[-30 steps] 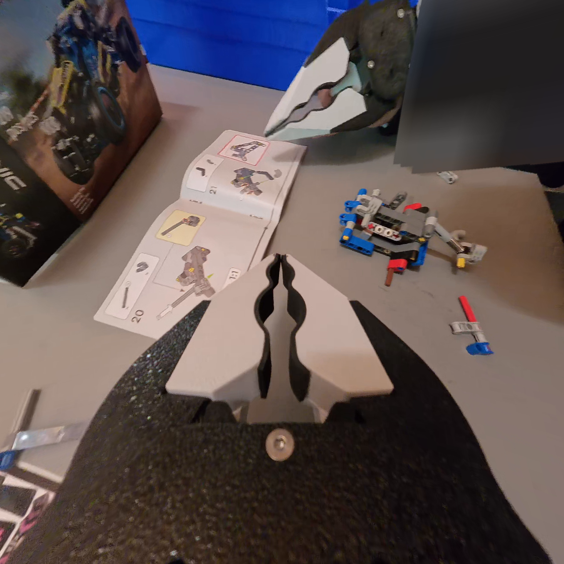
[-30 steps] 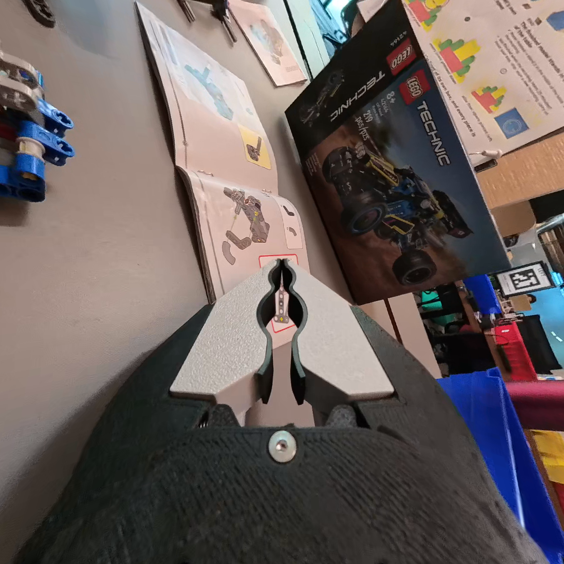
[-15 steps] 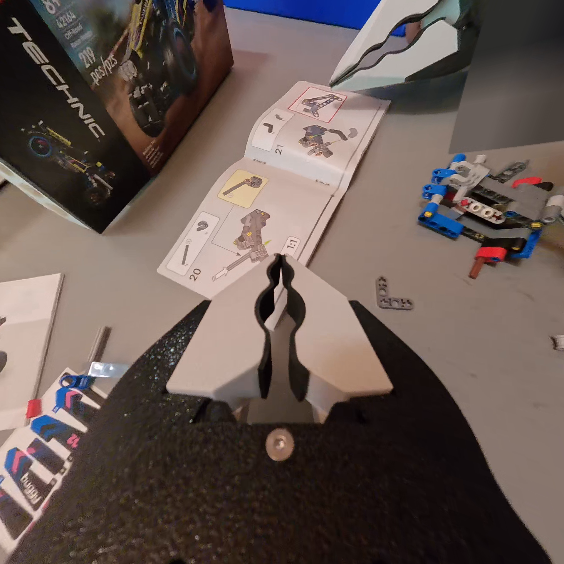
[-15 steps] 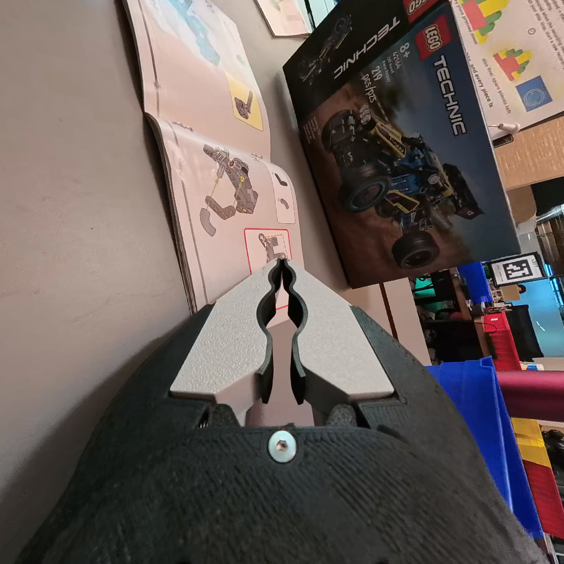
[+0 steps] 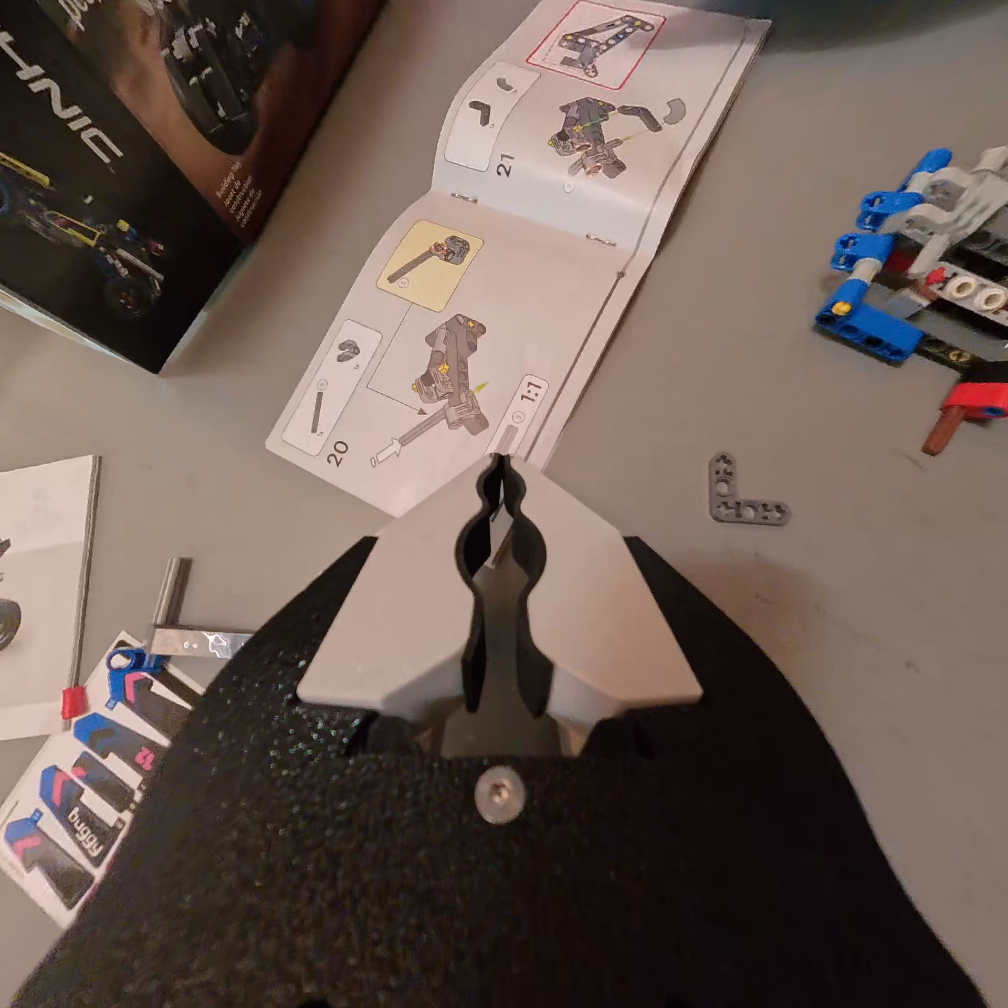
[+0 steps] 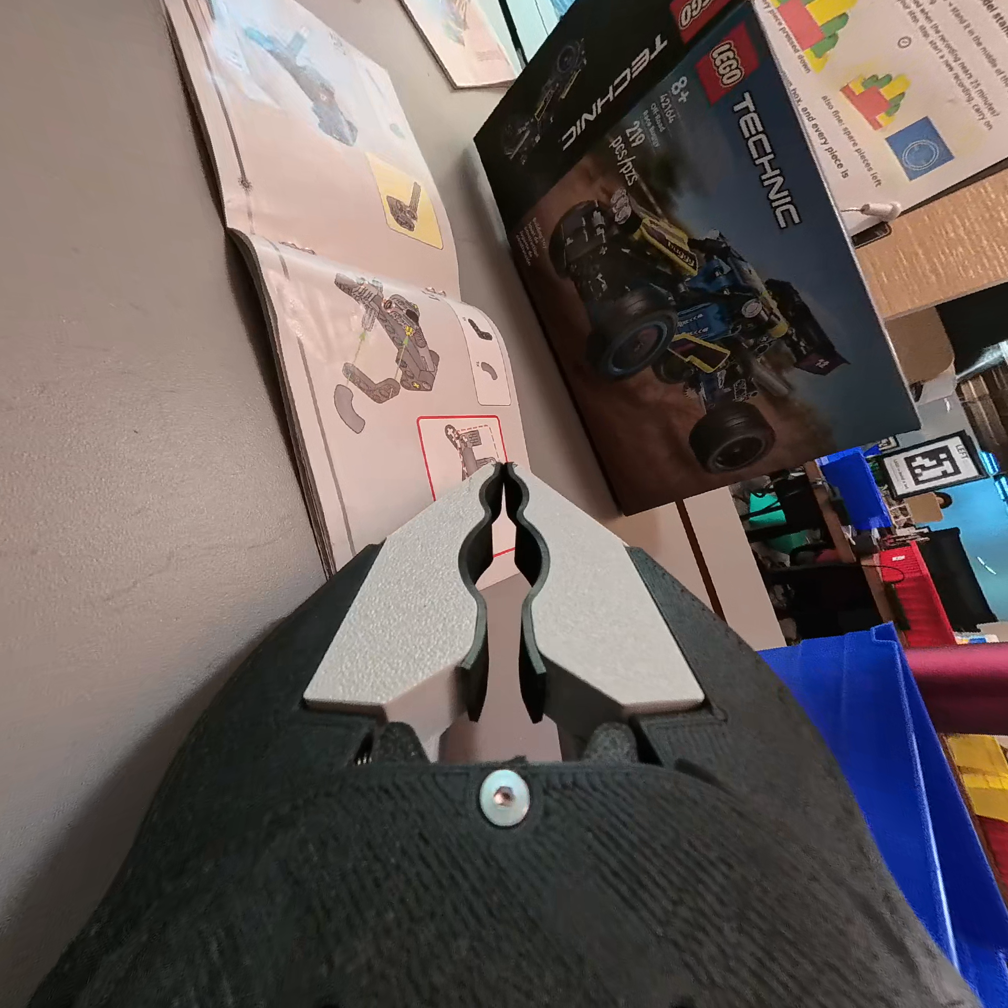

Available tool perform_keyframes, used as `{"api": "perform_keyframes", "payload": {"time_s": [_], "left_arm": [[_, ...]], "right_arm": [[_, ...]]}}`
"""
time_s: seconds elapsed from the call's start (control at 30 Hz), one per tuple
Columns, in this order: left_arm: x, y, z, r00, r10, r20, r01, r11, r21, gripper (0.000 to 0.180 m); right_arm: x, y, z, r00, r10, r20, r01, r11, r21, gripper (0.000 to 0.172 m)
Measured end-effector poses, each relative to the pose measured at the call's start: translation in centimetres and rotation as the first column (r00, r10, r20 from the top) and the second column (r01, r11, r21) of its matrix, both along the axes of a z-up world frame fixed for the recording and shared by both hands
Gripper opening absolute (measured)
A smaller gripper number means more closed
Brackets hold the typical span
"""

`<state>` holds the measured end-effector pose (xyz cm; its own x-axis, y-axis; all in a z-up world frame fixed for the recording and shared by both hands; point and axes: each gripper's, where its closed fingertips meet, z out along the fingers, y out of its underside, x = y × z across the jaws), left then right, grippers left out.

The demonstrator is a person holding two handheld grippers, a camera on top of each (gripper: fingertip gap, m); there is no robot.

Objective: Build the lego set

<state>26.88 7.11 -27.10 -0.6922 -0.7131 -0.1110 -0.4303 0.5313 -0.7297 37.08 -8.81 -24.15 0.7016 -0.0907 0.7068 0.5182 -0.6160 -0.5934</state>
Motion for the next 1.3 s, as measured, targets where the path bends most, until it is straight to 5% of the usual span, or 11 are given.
{"api": "perform_keyframes", "payload": {"time_s": [1.03, 1.3], "left_arm": [[0.0, 0.0, 0.0, 1.0, 0.001, -0.016, -0.002, 1.0, -0.019, 0.0], [0.0, -0.1, 0.0, 1.0, 0.002, -0.017, -0.002, 1.0, -0.02, 0.0]], "right_arm": [[-0.7, -0.6, 0.7, 1.0, -0.007, -0.018, 0.008, 0.999, 0.052, 0.0], [-3.8, 0.2, 0.4, 0.987, 0.131, -0.093, -0.132, 0.991, 0.004, 0.0]]}}
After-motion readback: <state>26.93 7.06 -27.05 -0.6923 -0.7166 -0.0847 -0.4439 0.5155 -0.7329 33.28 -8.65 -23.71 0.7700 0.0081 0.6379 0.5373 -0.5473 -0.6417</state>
